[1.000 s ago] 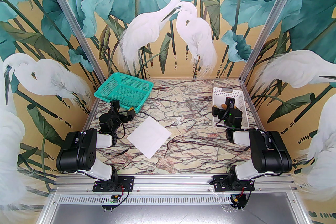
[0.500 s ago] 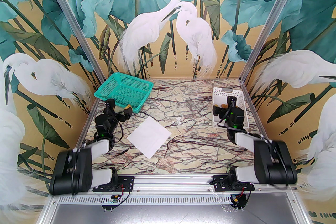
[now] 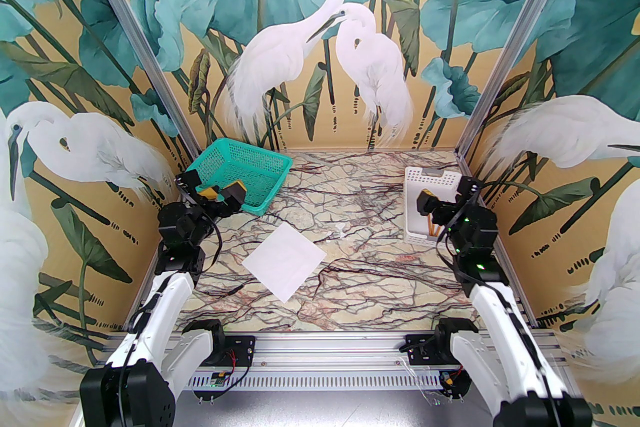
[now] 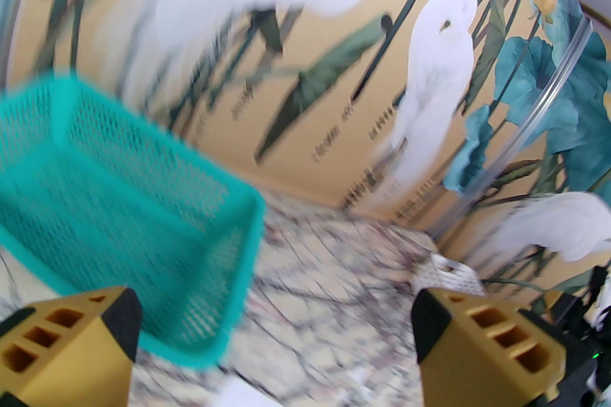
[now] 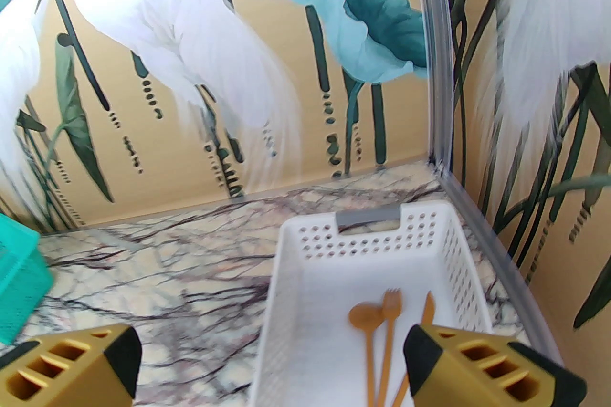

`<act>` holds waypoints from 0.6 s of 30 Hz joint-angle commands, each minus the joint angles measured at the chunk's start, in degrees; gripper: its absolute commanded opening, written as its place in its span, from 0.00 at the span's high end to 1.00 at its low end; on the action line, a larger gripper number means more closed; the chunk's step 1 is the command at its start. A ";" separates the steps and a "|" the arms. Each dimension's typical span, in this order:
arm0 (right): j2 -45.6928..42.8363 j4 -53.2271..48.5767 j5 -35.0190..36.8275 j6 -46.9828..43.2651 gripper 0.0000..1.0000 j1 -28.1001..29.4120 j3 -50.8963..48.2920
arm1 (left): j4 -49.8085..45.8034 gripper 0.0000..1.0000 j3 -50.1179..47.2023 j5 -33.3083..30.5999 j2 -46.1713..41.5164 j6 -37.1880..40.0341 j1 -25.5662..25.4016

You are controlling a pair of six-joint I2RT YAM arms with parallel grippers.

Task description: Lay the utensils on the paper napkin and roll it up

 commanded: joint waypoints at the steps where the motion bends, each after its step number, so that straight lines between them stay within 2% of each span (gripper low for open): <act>1: -2.22 -14.89 -5.37 7.38 0.01 0.10 2.60 | -12.85 0.01 -1.10 4.28 -0.66 -8.82 -2.73; 5: -3.91 -20.53 -8.78 8.83 0.01 0.17 4.60 | -23.41 0.01 -0.85 3.22 -0.14 -7.14 -7.38; 8: -4.29 -22.60 -11.17 9.73 0.01 0.17 5.34 | -27.10 0.04 -1.77 2.91 1.42 -6.35 -10.86; 14: -3.15 -25.63 -13.50 11.44 0.01 0.25 6.73 | -25.08 0.13 -2.57 3.11 10.62 -6.08 -18.41; 18: -3.53 -27.47 -13.31 11.24 0.01 0.26 6.99 | -24.46 0.13 -1.74 -1.08 15.32 -6.11 -21.77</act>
